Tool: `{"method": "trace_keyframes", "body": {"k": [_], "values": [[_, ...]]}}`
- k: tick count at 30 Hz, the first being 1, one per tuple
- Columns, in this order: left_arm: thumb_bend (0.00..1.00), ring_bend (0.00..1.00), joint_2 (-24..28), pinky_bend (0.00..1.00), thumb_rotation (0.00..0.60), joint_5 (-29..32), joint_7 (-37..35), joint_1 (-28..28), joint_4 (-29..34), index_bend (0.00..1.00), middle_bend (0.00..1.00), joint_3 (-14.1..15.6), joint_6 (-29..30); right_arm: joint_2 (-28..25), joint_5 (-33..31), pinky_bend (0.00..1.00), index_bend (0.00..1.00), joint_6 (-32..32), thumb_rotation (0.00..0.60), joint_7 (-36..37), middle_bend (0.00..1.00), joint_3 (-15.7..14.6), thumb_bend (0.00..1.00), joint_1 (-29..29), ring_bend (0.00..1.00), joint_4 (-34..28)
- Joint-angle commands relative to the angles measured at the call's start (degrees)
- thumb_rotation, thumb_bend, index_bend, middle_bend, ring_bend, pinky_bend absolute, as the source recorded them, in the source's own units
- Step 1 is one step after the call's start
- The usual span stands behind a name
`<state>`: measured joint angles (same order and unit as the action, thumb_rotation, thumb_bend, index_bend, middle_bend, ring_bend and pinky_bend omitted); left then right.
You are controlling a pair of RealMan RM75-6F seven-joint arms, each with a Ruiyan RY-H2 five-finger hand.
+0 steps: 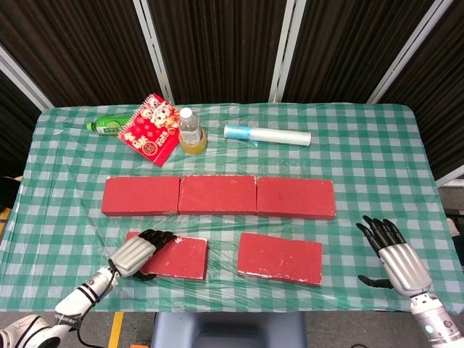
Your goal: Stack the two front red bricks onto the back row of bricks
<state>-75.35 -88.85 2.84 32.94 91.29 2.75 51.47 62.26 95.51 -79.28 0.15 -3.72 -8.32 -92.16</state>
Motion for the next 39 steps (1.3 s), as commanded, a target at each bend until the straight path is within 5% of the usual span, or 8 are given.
{"method": "trace_keyframes", "body": {"k": [1, 12, 19, 28, 39], "values": [[0.29, 0.45, 1.4, 0.67, 0.6, -0.1, 1.0, -0.4, 1.3, 0.0, 0.52, -0.9, 2.2, -0.1, 0.0, 0.0, 0.0, -0.1, 0.6, 0.2, 0.0, 0.0, 0.15, 0.0, 0.0, 0.0], [0.29, 0.46, 6.2, 0.69, 0.6, 7.2, 3.3, 1.4, 4.6, 0.0, 0.53, -7.7, 4.1, 0.0, -0.6, 0.0, 0.0, 0.3, 0.6, -0.1, 0.0, 0.3, 0.15, -0.1, 0.0, 0.1], [0.29, 0.45, 4.2, 0.69, 0.6, 15.3, 8.1, 6.7, -0.2, 0.0, 0.52, -12.2, -1.2, 0.3, -1.5, 0.0, 0.0, 1.2, 0.6, -1.1, 0.0, 0.5, 0.15, -0.3, 0.0, 0.0], [0.29, 0.45, -0.3, 0.68, 0.6, 21.2, 7.0, 12.9, -9.9, 0.0, 0.52, -14.3, -9.3, 0.6, -3.4, 0.0, 0.0, 2.2, 0.6, -2.5, 0.0, 1.1, 0.15, -0.4, 0.0, 0.0], [0.29, 0.45, -3.2, 0.68, 0.6, 20.6, 3.0, 16.6, -15.2, 0.0, 0.52, -14.3, -13.0, 0.2, -5.5, 0.0, 0.0, 2.9, 0.6, -2.3, 0.0, 1.6, 0.15, -0.3, 0.0, 0.3]]}}
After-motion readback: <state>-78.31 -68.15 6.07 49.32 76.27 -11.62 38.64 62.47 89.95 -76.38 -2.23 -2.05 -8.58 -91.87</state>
